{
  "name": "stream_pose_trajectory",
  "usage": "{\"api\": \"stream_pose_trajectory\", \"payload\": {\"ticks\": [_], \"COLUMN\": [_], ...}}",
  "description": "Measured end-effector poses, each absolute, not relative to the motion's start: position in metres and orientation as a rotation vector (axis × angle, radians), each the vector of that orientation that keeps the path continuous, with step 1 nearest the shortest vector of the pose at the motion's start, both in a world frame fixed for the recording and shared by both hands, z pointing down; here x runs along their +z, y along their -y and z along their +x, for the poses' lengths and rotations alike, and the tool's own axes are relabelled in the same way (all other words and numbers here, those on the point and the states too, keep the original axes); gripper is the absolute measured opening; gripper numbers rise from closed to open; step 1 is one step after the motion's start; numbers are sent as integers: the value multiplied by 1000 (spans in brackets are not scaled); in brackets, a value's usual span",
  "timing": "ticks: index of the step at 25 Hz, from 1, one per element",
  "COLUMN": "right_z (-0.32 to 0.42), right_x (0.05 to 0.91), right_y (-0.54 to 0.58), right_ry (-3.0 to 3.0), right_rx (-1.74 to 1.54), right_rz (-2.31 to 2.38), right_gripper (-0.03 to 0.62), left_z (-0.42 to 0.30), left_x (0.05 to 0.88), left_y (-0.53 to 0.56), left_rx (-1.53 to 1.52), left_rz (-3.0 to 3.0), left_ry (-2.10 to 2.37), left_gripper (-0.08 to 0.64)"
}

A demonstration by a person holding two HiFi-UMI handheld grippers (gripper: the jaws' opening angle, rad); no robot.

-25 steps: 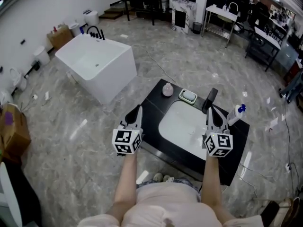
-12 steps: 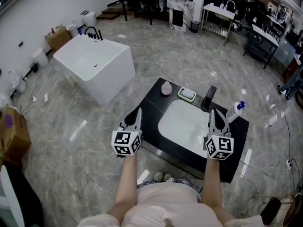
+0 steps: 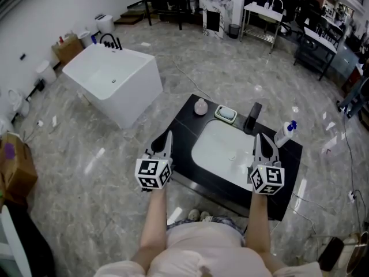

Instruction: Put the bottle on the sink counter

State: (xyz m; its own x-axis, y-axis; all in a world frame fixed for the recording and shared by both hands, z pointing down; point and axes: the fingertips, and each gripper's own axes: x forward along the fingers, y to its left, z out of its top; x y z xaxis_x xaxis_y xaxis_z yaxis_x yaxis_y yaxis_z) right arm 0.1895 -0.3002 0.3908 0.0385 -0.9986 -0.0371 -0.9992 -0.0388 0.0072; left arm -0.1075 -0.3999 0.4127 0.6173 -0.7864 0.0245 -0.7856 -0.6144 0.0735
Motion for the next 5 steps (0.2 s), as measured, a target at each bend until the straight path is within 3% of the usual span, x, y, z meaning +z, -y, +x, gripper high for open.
{"api": "stream_pose_trajectory", "payload": {"ticks": [5], "right_z": [191], "right_x": [395], "right_y": [301], "right_ry": [-2174], "right_rx": [48], "right_rz": [-2243], "right_gripper": [14], "left_z": [-106], "left_x": [416], "left_y": [402], "left_rx": [-23], "left_rz": [2749], "left_ry": [1346], "left_gripper": [28]}}
